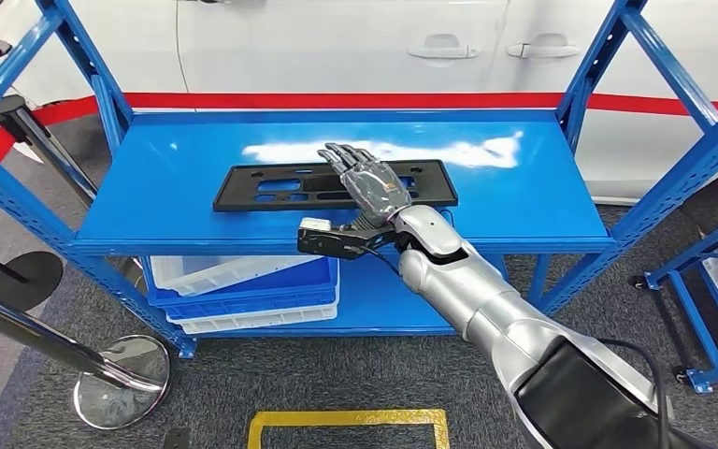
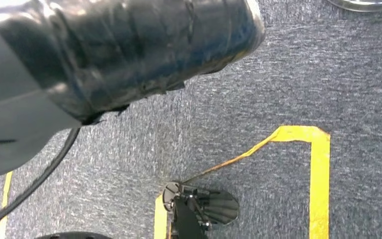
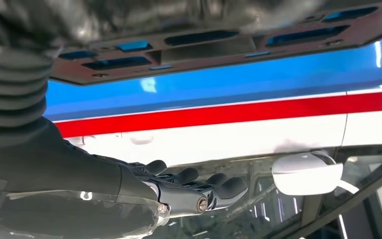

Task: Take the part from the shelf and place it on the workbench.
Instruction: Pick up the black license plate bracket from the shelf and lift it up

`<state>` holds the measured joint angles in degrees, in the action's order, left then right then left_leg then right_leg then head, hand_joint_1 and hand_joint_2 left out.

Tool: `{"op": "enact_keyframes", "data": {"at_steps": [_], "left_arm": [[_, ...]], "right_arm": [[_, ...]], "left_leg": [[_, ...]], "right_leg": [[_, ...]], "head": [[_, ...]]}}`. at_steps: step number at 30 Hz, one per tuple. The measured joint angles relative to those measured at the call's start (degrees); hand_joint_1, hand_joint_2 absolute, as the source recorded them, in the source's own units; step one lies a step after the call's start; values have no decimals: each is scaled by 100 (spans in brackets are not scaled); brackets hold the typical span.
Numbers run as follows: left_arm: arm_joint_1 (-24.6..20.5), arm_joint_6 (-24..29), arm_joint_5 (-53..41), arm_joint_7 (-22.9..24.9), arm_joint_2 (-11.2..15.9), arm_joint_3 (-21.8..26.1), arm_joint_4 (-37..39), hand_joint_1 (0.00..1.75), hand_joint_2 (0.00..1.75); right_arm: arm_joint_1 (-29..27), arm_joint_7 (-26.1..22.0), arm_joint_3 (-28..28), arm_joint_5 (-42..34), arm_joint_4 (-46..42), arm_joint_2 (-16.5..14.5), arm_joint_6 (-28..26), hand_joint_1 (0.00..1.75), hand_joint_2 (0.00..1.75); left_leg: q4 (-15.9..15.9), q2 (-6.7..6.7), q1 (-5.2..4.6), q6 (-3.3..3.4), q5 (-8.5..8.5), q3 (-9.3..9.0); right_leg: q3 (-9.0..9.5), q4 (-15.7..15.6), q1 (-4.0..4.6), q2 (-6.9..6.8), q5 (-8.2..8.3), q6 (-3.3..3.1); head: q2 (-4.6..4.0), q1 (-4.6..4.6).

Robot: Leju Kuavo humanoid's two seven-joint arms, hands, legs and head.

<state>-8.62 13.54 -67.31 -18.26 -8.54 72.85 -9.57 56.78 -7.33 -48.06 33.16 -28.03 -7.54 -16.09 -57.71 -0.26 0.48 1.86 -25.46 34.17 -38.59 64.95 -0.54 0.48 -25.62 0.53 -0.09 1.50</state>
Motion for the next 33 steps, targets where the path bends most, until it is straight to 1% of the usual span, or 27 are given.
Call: {"op": "enact_keyframes", "data": {"at_steps": [1,2,5,6,7,8,10,11,12,13,14,15,16,17,18,21,22,23,25,26,27,28,29,30,31,32,33], "left_arm": [[-2,0,-11,8,0,0,0,0,0],[-4,1,-22,14,1,0,0,0,0],[-6,4,-43,26,6,0,0,0,0],[-5,7,-46,30,9,0,0,0,0],[-6,11,-50,34,11,0,0,0,0],[-6,16,-55,40,14,0,0,0,0],[-3,25,-74,56,11,0,0,0,0],[1,25,-83,65,8,0,0,0,0],[5,21,-91,68,5,0,0,0,0],[8,9,-94,69,5,0,0,0,0],[9,-3,-93,68,9,0,0,0,0],[9,-14,-94,67,15,0,0,0,0],[5,-19,-96,67,21,0,0,0,0],[-2,-13,-98,68,26,-1,0,0,0],[-8,-6,-102,69,30,-1,0,0,0],[-1,14,-118,78,28,-2,0,0,0],[5,19,-128,80,27,-2,0,0,0],[7,25,-139,83,27,-2,0,0,0],[5,38,-154,85,28,-2,0,0,0],[4,44,-156,87,30,-2,0,0,0],[6,46,-157,88,30,-2,0,0,0],[13,47,-158,90,30,-2,0,0,0],[21,46,-159,95,29,-2,0,0,0],[31,46,-160,99,27,-2,0,0,0],[32,46,-160,103,25,-2,0,0,0],[27,46,-161,109,22,-2,0,0,0],[22,47,-161,114,21,-2,0,0,0]], "right_arm": [[3,-10,0,4,1,0,-8,0,0],[3,-19,0,8,1,1,-14,0,0],[-2,-30,0,11,9,13,-22,0,0],[-1,-32,0,11,13,18,-23,0,0],[3,-34,0,11,14,19,-23,0,0],[4,-37,0,11,14,19,-23,0,0],[-3,-38,0,11,17,19,-21,0,0],[-14,-38,0,10,19,19,-20,0,0],[-25,-38,0,10,20,20,-17,0,0],[-34,-38,0,10,20,20,-16,0,0],[-38,-38,0,10,20,20,-14,0,0],[-39,-38,0,11,20,20,-13,0,0],[-35,-38,0,14,20,22,-11,0,0],[-32,-38,0,19,20,25,-8,0,0],[-34,-38,0,26,20,29,-5,0,0],[-43,-38,0,46,21,43,-3,0,0],[-40,-38,0,49,22,47,-3,0,0],[-38,-38,0,48,22,54,-2,0,0],[-54,-38,0,45,25,73,3,0,0],[-75,-38,0,45,28,85,7,0,0],[-98,-38,0,46,32,98,10,0,0],[-114,-38,0,48,34,108,14,0,0],[-122,-38,0,49,36,115,19,0,0],[-125,-38,0,53,37,120,24,0,0],[-121,-38,0,57,38,126,34,0,0],[-117,-38,0,63,38,131,44,0,0],[-118,-38,0,73,38,136,50,0,0]], "left_leg": [[-31,-2,-8,-27,-24,8],[-52,-3,-16,-54,-41,15],[-65,-1,-11,-129,-68,22],[-114,1,-2,-155,-110,39],[-274,3,4,-185,-203,107],[-554,4,10,-209,-341,242],[-1313,5,15,-242,-641,640],[-1618,5,16,-250,-717,822],[-1755,5,16,-249,-697,926],[-1661,5,16,-240,-556,919],[-1344,5,13,-219,-331,793],[-909,5,6,-186,-110,604],[-487,5,-11,-151,41,401],[-213,3,-29,-122,100,261],[-57,1,-47,-95,91,181],[47,-7,-45,-26,57,68],[65,-5,-34,2,49,18],[78,-3,-25,27,39,-26],[78,0,-25,65,-6,-79],[73,-2,-26,73,-34,-106],[69,-4,-27,73,-69,-143],[62,-7,-26,68,-111,-193],[54,-10,-26,57,-159,-254],[45,-10,-23,41,-213,-310],[30,-11,-22,17,-259,-357],[16,-11,-22,-16,-301,-373],[0,-12,-21,-53,-333,-382]], "right_leg": [[152,-307,4,-3,94,-16],[243,-489,13,-5,121,-36],[289,-570,33,4,96,-120],[306,-585,27,6,97,-151],[327,-602,17,4,98,-185],[347,-613,11,2,93,-211],[364,-611,22,0,75,-248],[369,-608,30,3,65,-259],[376,-604,37,9,54,-265],[393,-600,42,19,36,-266],[419,-599,46,30,14,-261],[452,-601,47,39,-12,-249],[478,-602,53,46,-40,-227],[496,-612,56,48,-59,-199],[512,-612,58,49,-60,-168],[539,-550,59,40,-66,-81],[489,-426,56,35,-131,-58],[371,-190,51,30,-245,-37],[-36,511,37,25,-515,0],[-242,811,29,24,-592,16],[-378,947,19,22,-571,27],[-409,866,9,20,-429,32],[-341,582,0,16,-182,28],[-215,204,-4,12,79,14],[-106,-145,10,9,233,-3],[-21,-388,24,3,323,-33],[10,-501,42,0,324,-67]], "head": [[0,4],[0,9],[0,10],[0,13],[0,25],[0,32],[0,45],[0,44],[0,44],[0,44],[0,44],[0,44],[0,43],[0,42],[0,41],[0,31],[0,25],[0,21],[0,15],[0,15],[0,14],[0,14],[0,13],[0,13],[0,19],[0,18],[0,21]]}}
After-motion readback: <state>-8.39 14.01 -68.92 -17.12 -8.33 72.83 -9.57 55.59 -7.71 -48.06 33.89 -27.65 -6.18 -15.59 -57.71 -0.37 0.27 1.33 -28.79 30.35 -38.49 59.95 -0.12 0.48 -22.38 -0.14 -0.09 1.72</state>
